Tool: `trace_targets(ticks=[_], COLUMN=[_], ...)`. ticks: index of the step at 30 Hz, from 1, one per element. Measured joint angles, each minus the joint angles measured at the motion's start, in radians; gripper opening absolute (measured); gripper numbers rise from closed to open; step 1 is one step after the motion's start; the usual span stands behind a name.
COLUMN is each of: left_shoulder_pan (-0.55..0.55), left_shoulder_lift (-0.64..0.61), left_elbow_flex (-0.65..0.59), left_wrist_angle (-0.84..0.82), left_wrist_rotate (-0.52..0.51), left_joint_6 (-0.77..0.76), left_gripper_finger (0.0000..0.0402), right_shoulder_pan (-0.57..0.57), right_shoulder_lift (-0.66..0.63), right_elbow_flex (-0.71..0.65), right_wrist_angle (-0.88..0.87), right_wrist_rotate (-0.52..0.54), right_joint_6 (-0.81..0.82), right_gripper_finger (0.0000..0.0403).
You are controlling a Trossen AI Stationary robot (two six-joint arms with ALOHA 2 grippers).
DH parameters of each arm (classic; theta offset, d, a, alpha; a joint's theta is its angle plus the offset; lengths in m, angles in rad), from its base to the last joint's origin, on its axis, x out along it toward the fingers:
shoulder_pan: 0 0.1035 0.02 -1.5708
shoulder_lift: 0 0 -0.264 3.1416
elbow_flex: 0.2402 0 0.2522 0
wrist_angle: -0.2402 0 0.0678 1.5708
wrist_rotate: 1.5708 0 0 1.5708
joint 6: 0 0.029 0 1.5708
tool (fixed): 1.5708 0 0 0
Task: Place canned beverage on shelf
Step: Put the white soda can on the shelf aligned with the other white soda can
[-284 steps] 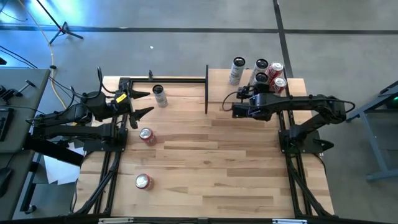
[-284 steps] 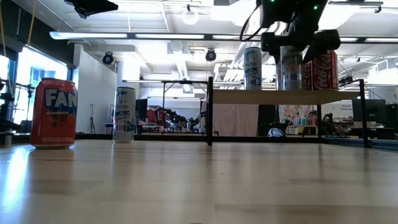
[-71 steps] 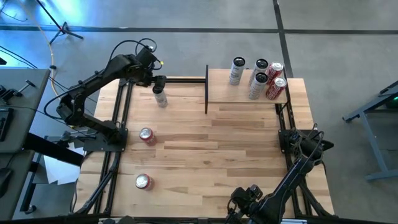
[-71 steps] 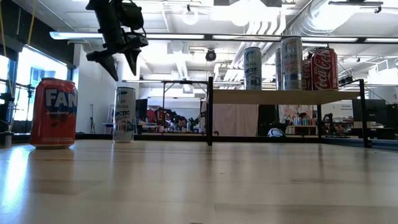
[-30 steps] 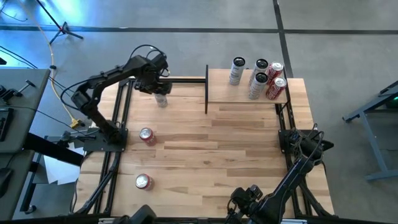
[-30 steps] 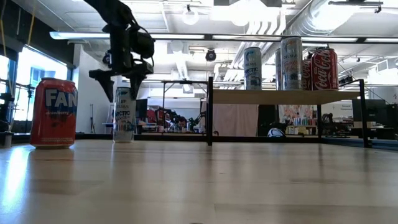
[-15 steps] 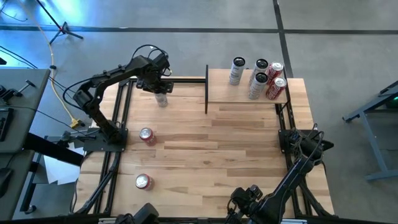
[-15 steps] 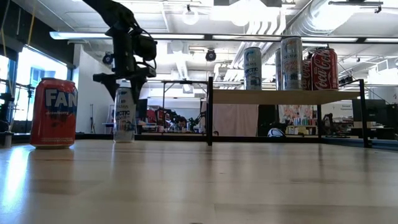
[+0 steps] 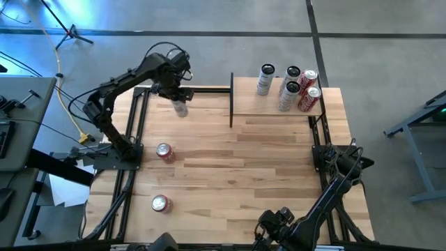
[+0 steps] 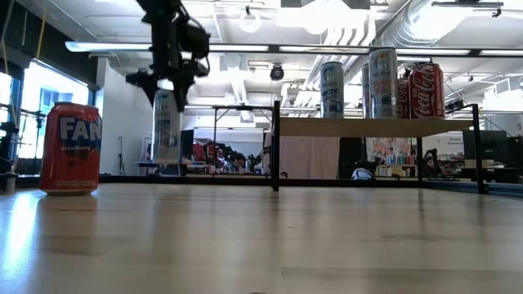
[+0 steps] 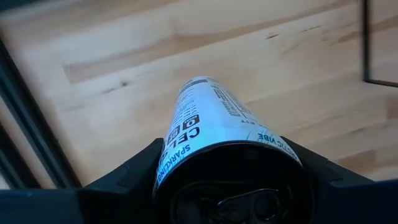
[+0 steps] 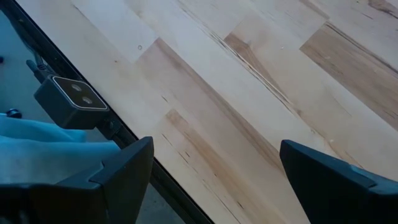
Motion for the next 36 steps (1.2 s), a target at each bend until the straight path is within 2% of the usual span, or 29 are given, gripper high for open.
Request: trace_targets(ticks=[6,11,16,29,33,36], left_shoulder_pan=[-0.061,-0.130,-0.218,-0.425,-0.468,-0.495], left_shoulder_lift=[-0.002,-0.002,-0.003,0.026,0.089,0.166], left_elbow_flex=[0.178,0.271,0.315,0.324,0.388,0.480], left_wrist_angle=[-0.117,-0.185,-0.208,-0.194,-0.195,-0.204], left_wrist_rotate=[-0.010,-0.015,-0.014,-0.014,-0.017,-0.023], left_joint_6=[0.031,0.044,0.043,-0.023,-0.036,-0.036], left_gripper_finger=[0.0229,0.0229,0.0228,0.0228,0.0228,0.0228], right_shoulder_pan=[0.000,0.000,0.000,0.000,0.000,0.000], right_shoulder_lift=[0.000,0.000,0.000,0.000,0.000,0.000], right_elbow_flex=[0.000,0.000,0.000,0.000,0.000,0.000], right_wrist_angle=[0.000,0.000,0.000,0.000,0.001,0.002], right_wrist_rotate=[0.000,0.000,0.000,0.000,0.000,0.000], right_joint_6=[0.000,0.000,0.000,0.000,0.000,0.000], right_gripper_finger=[0.0337,0.0337,0.0337,0.0337,0.0337,0.0337])
